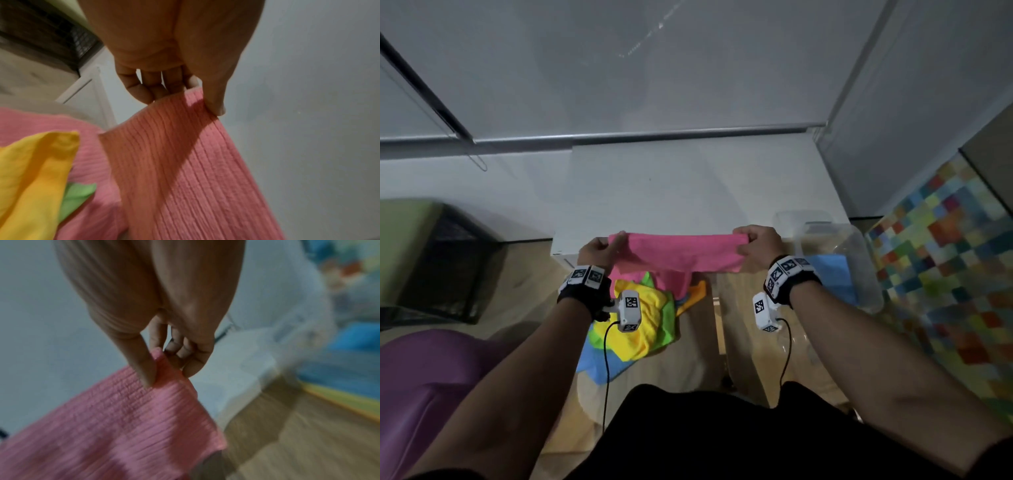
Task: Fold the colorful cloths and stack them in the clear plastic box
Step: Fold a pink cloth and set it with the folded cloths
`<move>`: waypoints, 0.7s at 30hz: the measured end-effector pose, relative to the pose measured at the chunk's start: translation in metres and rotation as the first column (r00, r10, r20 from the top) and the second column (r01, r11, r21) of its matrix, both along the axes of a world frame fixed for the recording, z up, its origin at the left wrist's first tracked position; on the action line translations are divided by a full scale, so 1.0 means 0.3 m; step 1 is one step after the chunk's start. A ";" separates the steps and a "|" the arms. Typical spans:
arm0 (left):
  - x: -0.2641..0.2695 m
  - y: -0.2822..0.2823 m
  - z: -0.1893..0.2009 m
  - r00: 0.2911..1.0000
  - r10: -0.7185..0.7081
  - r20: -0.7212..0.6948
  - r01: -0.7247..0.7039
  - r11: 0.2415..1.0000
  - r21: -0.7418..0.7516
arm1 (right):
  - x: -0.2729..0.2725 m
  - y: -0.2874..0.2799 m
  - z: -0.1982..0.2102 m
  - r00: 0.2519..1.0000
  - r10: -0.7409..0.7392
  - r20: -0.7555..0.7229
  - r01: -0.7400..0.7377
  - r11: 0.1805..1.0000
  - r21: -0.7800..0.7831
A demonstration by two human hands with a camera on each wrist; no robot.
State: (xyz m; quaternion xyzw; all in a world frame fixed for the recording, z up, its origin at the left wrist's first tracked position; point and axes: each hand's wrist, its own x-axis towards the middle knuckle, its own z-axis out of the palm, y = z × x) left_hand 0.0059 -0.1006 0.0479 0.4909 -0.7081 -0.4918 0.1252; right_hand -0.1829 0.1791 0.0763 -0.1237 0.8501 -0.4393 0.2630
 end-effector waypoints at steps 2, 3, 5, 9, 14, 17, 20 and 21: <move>-0.008 -0.018 0.020 0.996 0.037 -0.076 -0.039 0.999 -0.026 | -0.021 -0.014 0.020 0.993 -0.040 -0.108 0.040 0.999 0.003; -0.009 -0.025 0.029 0.991 0.042 -0.124 -0.045 0.999 -0.025 | -0.030 -0.020 0.028 0.988 -0.075 -0.135 0.074 0.997 -0.014; -0.010 -0.030 0.054 0.980 0.031 -0.198 -0.032 0.999 -0.001 | -0.046 -0.024 0.039 0.980 -0.123 -0.156 0.118 0.992 -0.041; -0.005 -0.037 0.086 0.966 -0.141 -0.215 0.128 0.989 -0.076 | -0.067 -0.024 0.057 0.976 -0.131 -0.172 0.125 0.991 -0.046; 0.001 -0.020 0.105 0.978 -0.206 -0.019 0.193 0.944 -0.267 | -0.073 -0.012 0.068 0.957 -0.212 -0.200 0.194 0.975 -0.106; -0.006 -0.008 0.114 0.981 -0.192 0.018 0.183 0.894 -0.409 | -0.073 0.003 0.063 0.957 -0.198 -0.212 0.182 0.979 -0.092; -0.012 0.000 0.121 0.975 -0.219 0.029 0.204 0.842 -0.499 | -0.076 0.023 0.057 0.964 -0.177 -0.197 0.163 0.983 -0.088; -0.014 -0.005 0.115 0.976 -0.218 0.015 0.196 0.847 -0.495 | -0.078 0.031 0.056 0.969 -0.173 -0.178 0.159 0.983 -0.092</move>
